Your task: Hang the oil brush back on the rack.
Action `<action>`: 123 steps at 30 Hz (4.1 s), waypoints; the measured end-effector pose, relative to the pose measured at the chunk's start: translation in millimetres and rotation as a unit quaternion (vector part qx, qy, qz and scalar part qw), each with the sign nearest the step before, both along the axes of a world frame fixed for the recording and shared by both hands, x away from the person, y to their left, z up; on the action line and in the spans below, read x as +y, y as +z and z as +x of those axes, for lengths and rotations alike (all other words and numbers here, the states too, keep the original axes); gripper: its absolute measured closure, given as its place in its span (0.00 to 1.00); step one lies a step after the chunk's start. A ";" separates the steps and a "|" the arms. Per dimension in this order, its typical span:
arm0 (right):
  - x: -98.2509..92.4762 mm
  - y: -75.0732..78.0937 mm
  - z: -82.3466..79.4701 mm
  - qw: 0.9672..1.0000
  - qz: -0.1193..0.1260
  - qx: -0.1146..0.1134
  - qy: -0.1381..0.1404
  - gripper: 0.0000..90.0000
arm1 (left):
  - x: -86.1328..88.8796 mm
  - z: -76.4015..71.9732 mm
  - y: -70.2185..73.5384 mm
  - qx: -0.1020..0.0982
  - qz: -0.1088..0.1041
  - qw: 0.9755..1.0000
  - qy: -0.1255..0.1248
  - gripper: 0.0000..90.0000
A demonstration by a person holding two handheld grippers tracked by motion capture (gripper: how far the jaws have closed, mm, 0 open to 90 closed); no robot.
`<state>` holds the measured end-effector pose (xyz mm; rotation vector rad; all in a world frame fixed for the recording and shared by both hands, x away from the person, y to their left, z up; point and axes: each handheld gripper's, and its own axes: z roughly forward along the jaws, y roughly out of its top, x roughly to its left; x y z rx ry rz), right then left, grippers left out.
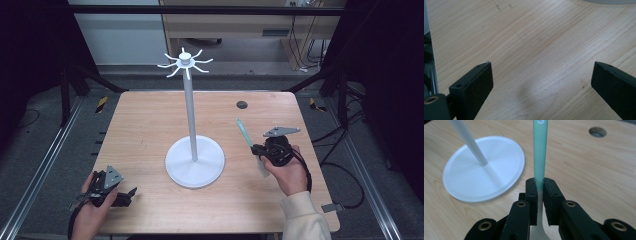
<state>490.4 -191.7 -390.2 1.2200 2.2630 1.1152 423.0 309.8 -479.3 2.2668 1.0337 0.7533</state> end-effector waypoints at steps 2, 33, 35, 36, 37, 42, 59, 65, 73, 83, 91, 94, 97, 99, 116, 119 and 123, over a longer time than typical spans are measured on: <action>0.0 4.8 1.5 1.000 0.010 -0.011 0.006 0.92 | 0.6 -0.1 -0.2 0.000 0.001 1.000 0.001 0.04; 19.2 47.1 6.8 0.988 0.101 -0.118 0.003 0.92 | -0.1 0.1 0.2 -0.002 0.000 1.000 -0.001 0.04; 20.2 50.8 4.0 0.986 0.107 -0.126 0.005 0.92 | -0.4 0.0 0.2 -0.002 0.002 1.000 -0.002 0.04; 20.2 50.8 4.0 0.986 0.107 -0.126 0.005 0.92 | -0.5 -0.1 0.1 -0.002 0.000 1.000 -0.002 0.04; 20.5 52.1 3.2 0.986 0.108 -0.127 0.006 0.92 | -0.3 -0.1 0.2 -0.001 0.002 1.000 -0.002 0.04; 22.6 56.1 0.3 0.985 0.108 -0.133 0.011 0.92 | 0.4 0.0 0.5 -0.001 0.003 1.000 -0.002 0.04; 29.3 76.4 -15.5 0.978 0.124 -0.170 0.018 0.92 | -0.4 0.2 -0.1 0.000 0.002 1.000 -0.003 0.04; 30.5 83.3 -20.6 0.974 0.135 -0.180 0.021 0.92 | -0.5 0.1 -0.2 0.000 0.002 1.000 -0.004 0.04; 32.4 91.4 -26.9 0.970 0.148 -0.190 0.030 0.92 | -0.5 0.2 -0.2 0.000 0.002 1.000 -0.003 0.04; 37.1 102.4 -35.8 0.965 0.156 -0.205 0.045 0.92 | -0.7 0.2 -0.3 0.000 0.002 1.000 -0.003 0.04; 39.9 108.3 -41.3 0.961 0.162 -0.218 0.056 0.92 | -0.8 0.2 -0.3 0.000 0.002 1.000 -0.003 0.04; 40.4 109.4 -42.5 0.960 0.164 -0.218 0.058 0.92 | -0.9 0.2 -0.5 0.001 0.002 1.000 -0.003 0.04; 40.7 110.2 -43.1 0.960 0.168 -0.218 0.058 0.92 | -0.9 0.2 -0.5 0.001 0.002 1.000 -0.003 0.04; 40.6 110.5 -43.2 0.959 0.170 -0.219 0.059 0.92 | -0.9 0.3 -0.6 0.001 0.002 1.000 -0.003 0.04; 45.0 131.8 -43.1 0.953 0.177 -0.234 0.072 0.92 | 1.0 -0.5 -0.9 0.001 0.003 1.000 0.004 0.04; 47.2 131.9 -43.6 0.952 0.179 -0.237 0.076 0.92 | 1.1 -0.4 -0.8 0.001 0.002 1.000 0.003 0.04; 50.6 132.9 -46.8 0.951 0.180 -0.238 0.082 0.92 | 1.0 -0.4 -0.8 0.001 0.001 1.000 0.002 0.04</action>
